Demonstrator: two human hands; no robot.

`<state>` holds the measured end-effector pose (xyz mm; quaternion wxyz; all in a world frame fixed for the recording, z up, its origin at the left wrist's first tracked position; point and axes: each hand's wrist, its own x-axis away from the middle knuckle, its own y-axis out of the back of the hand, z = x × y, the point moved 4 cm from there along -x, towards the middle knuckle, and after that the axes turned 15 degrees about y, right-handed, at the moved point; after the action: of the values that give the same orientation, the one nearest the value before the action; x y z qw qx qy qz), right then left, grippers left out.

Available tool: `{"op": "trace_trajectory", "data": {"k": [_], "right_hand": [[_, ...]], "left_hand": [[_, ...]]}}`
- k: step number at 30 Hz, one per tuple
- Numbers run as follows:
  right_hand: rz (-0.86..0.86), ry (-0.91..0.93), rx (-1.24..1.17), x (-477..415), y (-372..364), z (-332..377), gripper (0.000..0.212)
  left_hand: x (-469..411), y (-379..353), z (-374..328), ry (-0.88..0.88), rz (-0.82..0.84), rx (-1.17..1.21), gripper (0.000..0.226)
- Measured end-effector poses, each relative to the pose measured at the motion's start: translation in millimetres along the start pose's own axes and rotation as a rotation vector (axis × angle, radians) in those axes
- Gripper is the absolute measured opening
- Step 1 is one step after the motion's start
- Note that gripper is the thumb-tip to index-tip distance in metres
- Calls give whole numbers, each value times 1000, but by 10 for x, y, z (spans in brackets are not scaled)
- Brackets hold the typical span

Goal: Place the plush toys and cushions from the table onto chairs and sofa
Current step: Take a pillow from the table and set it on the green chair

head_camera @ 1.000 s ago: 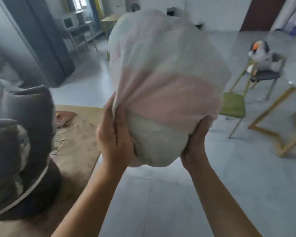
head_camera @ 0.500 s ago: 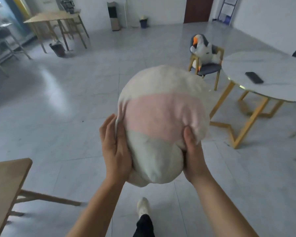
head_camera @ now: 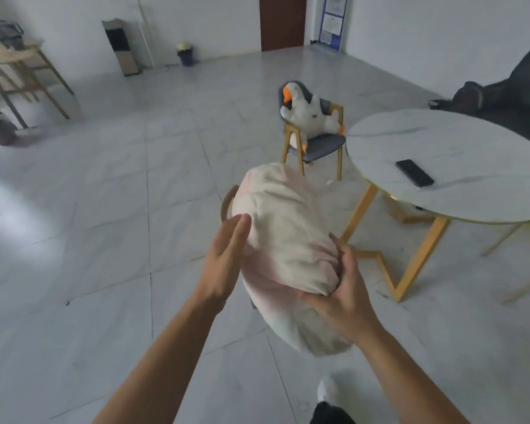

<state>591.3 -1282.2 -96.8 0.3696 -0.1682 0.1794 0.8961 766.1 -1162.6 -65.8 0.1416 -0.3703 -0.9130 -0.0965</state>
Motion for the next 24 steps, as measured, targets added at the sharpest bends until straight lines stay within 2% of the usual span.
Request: {"op": "trace_trajectory", "data": {"k": [2,4,6,9,11,13,15,20,24], "right_hand": [[59,-5,9,-368,78,-440,93],[118,-2,65,-746,169,-927,94],[216,16,177,-1146,261,-1422,97],[407,13,242,-1670,326,-2046,105],[470,-14,196,-1958,335,-2359,92],[474,-79,128,-2168,308,-2707,68],[464,-158,93,-2330,218,-3076,54],[482,-234,76,-2505,-288,-3994,67],[532,-309,1,-2408,-933,-4676,69]], "left_hand": [[-512,-283,18,49,-4,-19,80],[-1060,-553,77,120,-44,-29,82],[-1628,-745,174,213,-127,-4,76],[-2385,-915,374,320,-248,86,38],[-2781,-975,503,371,-292,174,23],[-3098,-978,641,430,-320,265,23],[-3409,-937,797,465,-333,326,25],[-4169,-718,1358,568,-404,377,24],[-4654,-369,2006,706,-485,247,15]]}}
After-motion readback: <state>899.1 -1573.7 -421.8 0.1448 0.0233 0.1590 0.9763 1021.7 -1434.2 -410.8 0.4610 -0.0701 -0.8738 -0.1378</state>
